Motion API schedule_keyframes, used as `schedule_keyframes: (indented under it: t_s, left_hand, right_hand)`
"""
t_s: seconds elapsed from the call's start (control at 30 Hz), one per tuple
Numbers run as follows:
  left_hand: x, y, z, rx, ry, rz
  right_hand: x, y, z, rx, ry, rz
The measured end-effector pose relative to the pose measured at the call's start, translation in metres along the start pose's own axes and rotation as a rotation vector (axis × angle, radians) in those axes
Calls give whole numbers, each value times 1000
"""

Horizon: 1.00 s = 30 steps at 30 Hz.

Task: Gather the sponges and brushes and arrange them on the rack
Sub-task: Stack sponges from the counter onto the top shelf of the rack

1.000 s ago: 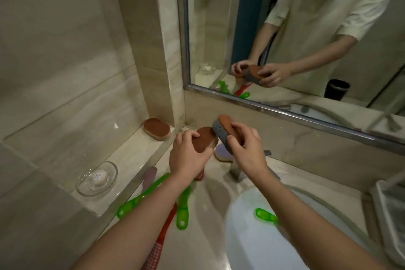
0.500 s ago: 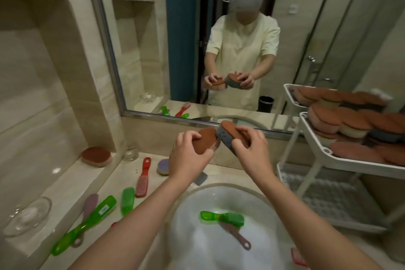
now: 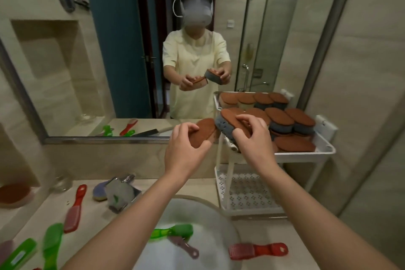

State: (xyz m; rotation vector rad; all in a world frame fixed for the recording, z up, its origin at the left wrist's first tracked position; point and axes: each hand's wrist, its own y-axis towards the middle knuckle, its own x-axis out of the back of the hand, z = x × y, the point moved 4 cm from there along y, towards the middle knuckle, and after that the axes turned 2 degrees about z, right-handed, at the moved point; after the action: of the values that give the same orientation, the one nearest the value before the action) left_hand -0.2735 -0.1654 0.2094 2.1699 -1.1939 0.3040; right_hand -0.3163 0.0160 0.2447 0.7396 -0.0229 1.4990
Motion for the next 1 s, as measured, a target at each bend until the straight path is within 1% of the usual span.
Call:
schedule_keyframes:
  t_s: [0.27, 0.47, 0.7, 0.9, 1.0]
  left_hand:
    - [-68, -2, -59, -148, 91, 28]
    - [-108, -4, -86, -215, 182, 51]
    - [-132, -2, -92, -253, 275, 98]
    - [-136, -2, -94, -258, 296, 97]
    - [-138, -2, -96, -277, 297, 119]
  right_hand:
    - [80, 12, -46, -9, -71, -56]
    - [116, 21, -76, -9, -90, -65]
    - [130, 36, -111, -25, -161, 1]
    - [127, 40, -128, -10, -354, 84]
    - [122, 40, -126, 37, -375, 121]
